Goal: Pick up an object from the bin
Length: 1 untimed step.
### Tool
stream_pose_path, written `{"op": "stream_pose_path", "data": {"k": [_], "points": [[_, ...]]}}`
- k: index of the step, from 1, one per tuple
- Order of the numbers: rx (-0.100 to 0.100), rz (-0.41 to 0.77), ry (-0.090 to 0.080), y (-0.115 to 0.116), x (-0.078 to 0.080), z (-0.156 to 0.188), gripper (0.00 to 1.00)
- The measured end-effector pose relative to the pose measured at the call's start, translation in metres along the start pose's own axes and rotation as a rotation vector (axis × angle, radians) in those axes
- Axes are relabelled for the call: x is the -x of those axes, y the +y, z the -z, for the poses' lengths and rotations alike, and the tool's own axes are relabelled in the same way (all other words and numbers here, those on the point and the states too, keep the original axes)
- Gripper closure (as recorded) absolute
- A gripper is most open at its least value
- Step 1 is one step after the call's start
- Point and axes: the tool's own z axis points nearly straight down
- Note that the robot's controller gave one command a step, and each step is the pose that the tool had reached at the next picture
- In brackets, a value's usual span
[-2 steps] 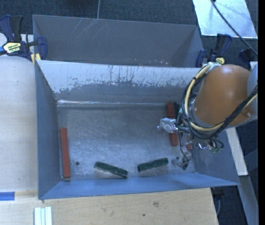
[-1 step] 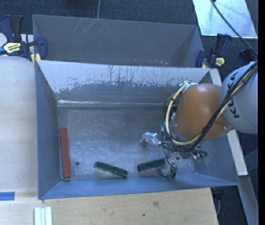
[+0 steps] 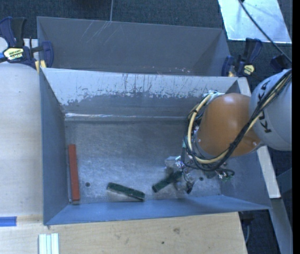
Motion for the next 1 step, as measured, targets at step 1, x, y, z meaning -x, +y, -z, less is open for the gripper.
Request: {"op": "stream_pose_path", "data": {"k": [1], "points": [[-0.007,0.046,-0.007,-0.0116,-0.0134,0.1531,1.00]]}}
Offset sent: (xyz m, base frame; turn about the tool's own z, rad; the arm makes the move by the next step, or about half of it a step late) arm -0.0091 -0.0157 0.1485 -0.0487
